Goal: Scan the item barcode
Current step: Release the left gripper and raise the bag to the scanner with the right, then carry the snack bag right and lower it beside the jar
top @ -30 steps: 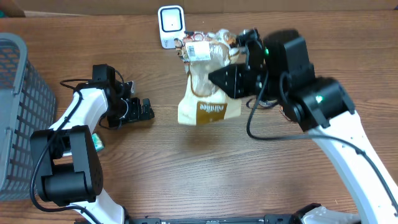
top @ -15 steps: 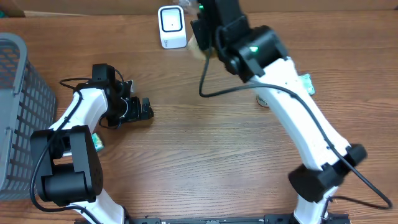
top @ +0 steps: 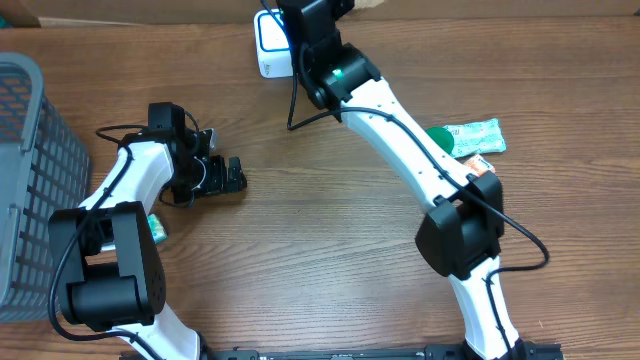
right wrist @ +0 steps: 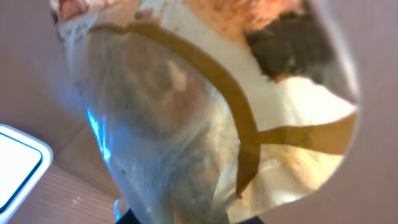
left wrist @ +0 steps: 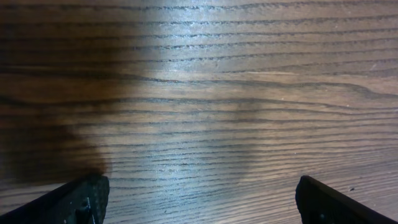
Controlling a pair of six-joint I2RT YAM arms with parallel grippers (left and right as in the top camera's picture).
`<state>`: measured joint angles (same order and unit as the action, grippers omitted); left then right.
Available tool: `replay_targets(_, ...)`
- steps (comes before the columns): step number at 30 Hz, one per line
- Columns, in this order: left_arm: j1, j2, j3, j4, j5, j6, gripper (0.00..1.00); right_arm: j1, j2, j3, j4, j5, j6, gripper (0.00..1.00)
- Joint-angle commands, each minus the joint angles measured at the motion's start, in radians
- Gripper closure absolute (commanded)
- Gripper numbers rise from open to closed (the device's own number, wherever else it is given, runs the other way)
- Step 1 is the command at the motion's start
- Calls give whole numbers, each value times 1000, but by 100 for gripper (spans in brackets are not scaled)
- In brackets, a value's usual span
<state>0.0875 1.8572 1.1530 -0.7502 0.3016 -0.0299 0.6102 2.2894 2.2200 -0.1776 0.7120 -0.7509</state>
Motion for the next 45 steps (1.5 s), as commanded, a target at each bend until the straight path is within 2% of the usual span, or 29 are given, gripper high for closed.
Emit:
replay_targets(1, 2, 13, 13, 0, -2, 8, 0, -1, 74, 25, 81, 22, -168, 96)
replay_targets(9, 2, 13, 13, 0, -2, 8, 1, -3, 196, 25, 121, 80, -155, 96)
replay_targets(13, 2, 13, 13, 0, -2, 8, 0, -4, 236, 25, 204, 114, -136, 96)
replay_targets(18, 2, 13, 13, 0, -2, 8, 1, -5, 254, 25, 229, 95, -82, 96)
replay_targets(39, 2, 13, 13, 0, -2, 8, 0, -11, 269, 25, 236, 69, -56, 96)
replay_targets(43, 2, 13, 13, 0, -2, 8, 0, -11, 179, 25, 155, 33, 63, 96)
replay_targets(44, 2, 13, 13, 0, -2, 8, 0, -11, 145, 25, 103, 5, 103, 96)
replay_targets(45, 2, 13, 13, 0, -2, 8, 0, -14, 45, 26, -44, -65, 233, 96)
